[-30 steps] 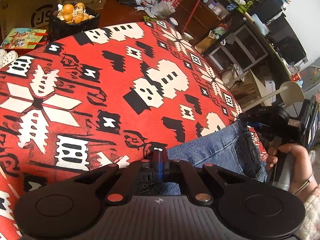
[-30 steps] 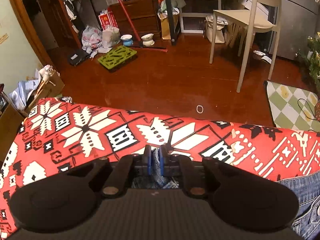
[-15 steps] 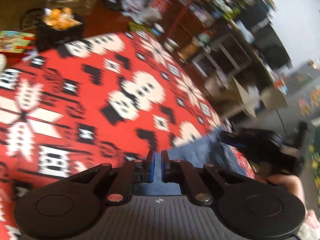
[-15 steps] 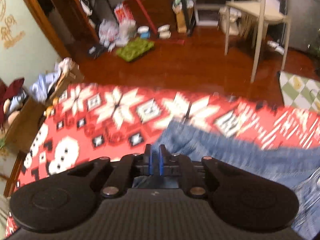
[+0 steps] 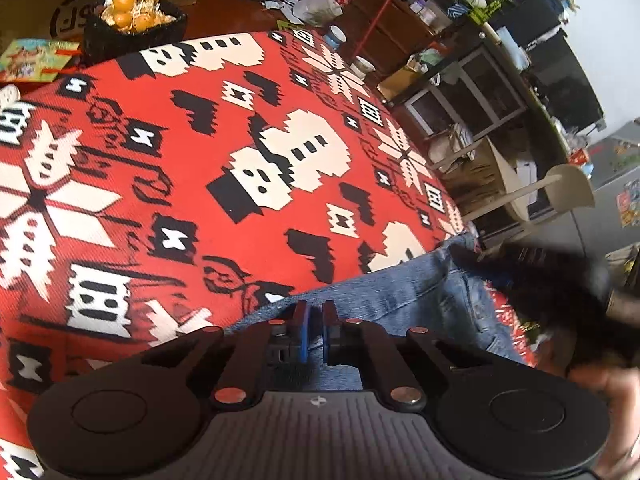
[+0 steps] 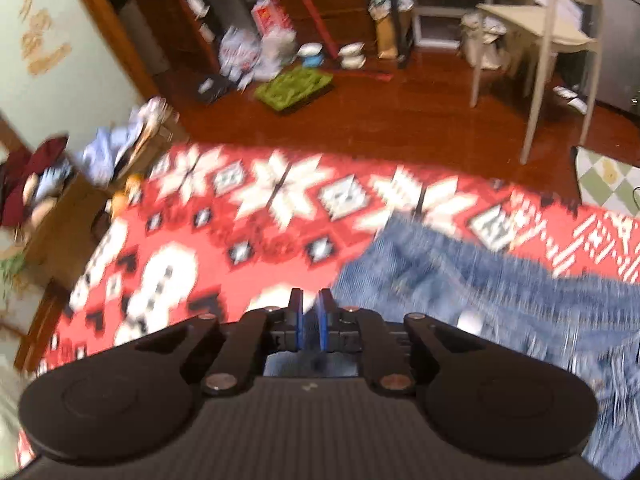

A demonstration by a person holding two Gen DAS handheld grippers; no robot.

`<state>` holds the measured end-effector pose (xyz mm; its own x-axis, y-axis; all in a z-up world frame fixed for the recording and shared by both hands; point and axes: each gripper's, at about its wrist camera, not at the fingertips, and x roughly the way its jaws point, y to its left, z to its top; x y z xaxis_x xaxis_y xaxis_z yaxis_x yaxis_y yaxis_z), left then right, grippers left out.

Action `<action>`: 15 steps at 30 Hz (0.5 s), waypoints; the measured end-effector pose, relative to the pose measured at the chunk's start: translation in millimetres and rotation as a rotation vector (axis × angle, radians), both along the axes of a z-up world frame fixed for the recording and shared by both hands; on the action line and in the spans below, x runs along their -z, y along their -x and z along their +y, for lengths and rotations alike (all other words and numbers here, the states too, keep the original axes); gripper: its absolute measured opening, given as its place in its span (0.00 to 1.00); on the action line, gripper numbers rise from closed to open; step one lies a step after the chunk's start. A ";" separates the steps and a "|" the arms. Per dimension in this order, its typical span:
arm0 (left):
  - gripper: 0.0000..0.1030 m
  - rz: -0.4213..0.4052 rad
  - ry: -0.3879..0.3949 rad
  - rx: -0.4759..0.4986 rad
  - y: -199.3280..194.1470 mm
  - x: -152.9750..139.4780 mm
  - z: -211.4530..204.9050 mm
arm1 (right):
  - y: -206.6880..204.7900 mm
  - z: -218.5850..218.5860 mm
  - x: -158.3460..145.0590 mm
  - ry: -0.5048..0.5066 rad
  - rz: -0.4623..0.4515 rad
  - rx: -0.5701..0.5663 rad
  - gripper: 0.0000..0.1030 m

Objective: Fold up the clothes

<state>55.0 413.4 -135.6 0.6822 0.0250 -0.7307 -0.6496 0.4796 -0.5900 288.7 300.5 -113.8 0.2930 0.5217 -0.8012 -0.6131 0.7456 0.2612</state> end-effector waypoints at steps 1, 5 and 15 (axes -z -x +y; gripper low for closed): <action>0.04 -0.016 0.014 -0.002 0.5 -0.1 -0.5 | 4.3 -0.5 2.4 0.015 0.004 -0.011 0.08; 0.04 -0.028 0.041 0.002 -2.6 2.2 -1.5 | 3.7 6.6 17.9 0.024 0.003 0.008 0.03; 0.04 -0.019 0.081 -0.030 0.2 8.7 7.0 | 27.0 12.5 4.9 -0.049 0.022 -0.027 0.08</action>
<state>54.9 420.4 -144.3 0.6960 -0.0130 -0.7179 -0.6512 0.4097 -0.6388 261.7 313.0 -118.7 0.2611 0.5678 -0.7807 -0.6267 0.7148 0.3103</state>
